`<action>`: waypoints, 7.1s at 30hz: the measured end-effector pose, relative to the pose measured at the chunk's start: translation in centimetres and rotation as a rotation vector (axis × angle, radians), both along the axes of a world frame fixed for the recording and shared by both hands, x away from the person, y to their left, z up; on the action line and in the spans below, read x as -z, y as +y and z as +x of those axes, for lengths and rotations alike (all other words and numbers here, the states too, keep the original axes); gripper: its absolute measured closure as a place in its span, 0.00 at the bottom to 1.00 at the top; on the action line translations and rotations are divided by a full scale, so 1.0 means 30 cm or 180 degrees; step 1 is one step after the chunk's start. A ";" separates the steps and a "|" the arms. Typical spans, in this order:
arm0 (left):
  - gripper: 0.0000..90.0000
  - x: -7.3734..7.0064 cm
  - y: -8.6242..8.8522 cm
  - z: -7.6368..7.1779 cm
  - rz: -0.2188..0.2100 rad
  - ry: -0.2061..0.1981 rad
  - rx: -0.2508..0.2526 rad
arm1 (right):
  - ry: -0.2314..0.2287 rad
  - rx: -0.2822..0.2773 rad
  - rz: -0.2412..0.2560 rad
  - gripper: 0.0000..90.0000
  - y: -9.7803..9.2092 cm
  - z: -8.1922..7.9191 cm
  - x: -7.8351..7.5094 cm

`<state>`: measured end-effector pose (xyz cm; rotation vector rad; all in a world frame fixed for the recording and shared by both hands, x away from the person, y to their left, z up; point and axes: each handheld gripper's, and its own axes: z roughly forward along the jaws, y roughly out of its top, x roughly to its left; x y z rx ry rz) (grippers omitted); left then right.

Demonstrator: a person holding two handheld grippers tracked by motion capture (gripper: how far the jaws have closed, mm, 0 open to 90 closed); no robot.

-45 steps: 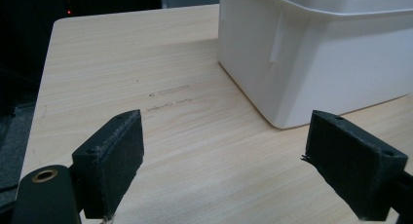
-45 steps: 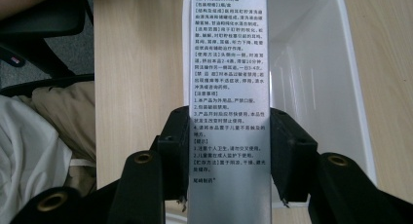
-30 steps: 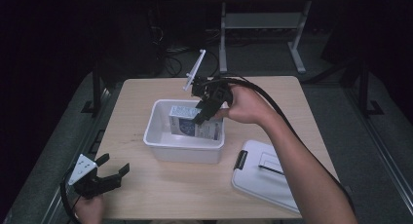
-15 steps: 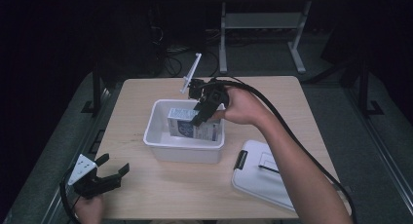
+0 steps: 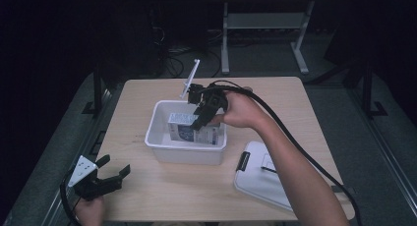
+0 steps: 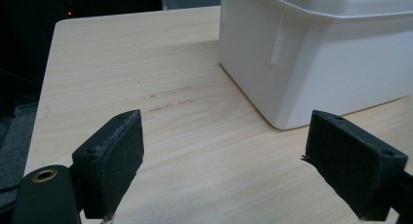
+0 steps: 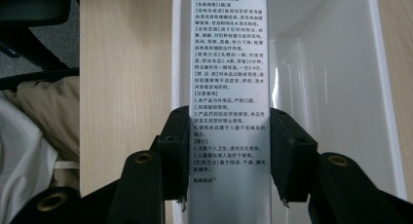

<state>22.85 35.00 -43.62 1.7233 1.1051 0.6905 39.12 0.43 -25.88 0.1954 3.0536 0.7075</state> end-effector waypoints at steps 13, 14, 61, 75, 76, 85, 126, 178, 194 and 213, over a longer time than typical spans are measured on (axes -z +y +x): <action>0.15 0.001 -0.003 0.001 -0.0008 0.0002 -0.0009 | 0.0068 0.0041 -0.0016 0.61 -0.022 0.020 0.062; 0.15 0.001 -0.003 0.001 -0.0011 -0.0001 -0.0008 | 0.0071 0.0043 -0.0016 0.61 -0.023 0.021 0.066; 0.15 0.000 0.002 -0.001 -0.0007 -0.0009 -0.0009 | 0.0144 0.0039 -0.0171 0.61 0.002 0.036 0.232; 0.15 0.001 0.002 -0.001 -0.0010 -0.0008 -0.0011 | 0.0219 0.0031 -0.0209 0.61 0.013 0.042 0.290; 0.15 0.000 0.003 -0.001 0.0003 -0.0004 -0.0007 | 0.0223 0.0037 -0.0215 0.61 0.012 0.043 0.293; 0.15 0.001 0.001 0.000 0.0003 -0.0003 -0.0013 | 0.0253 0.0049 -0.0259 0.61 0.012 0.047 0.310; 0.15 -0.001 0.000 0.000 -0.0006 -0.0010 -0.0010 | 0.0281 -0.0010 -0.0311 0.60 0.009 0.026 0.300; 0.15 0.002 -0.011 0.002 0.0032 0.0010 0.0003 | 0.0024 0.0416 -0.0122 0.59 -0.288 -0.040 0.096; 0.15 0.003 -0.018 0.003 0.0052 0.0020 0.0003 | 0.0021 0.0666 -0.0051 0.58 -0.464 -0.081 0.121; 0.15 0.003 -0.022 0.002 0.0063 0.0012 -0.0004 | 0.0048 0.0903 0.0030 0.58 -0.627 -0.142 0.174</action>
